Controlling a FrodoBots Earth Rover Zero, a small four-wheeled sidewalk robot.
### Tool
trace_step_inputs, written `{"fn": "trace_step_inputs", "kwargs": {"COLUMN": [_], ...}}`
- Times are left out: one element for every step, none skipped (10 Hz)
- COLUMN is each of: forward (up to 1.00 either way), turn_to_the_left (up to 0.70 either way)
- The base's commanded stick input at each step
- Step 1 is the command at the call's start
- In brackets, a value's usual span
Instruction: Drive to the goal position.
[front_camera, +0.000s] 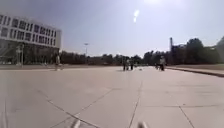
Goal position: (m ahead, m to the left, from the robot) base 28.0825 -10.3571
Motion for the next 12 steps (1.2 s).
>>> {"fn": "trace_step_inputs", "kwargs": {"forward": [0.7,0.7,0.7,0.7,0.7,0.7,0.7,0.7,0.7,0.7,0.7,0.7], "turn_to_the_left": [-0.06,-0.05,0.0,0.0,0.0,-0.01,-0.03,-0.03,-0.02,0.0,0.0,0.0]}}
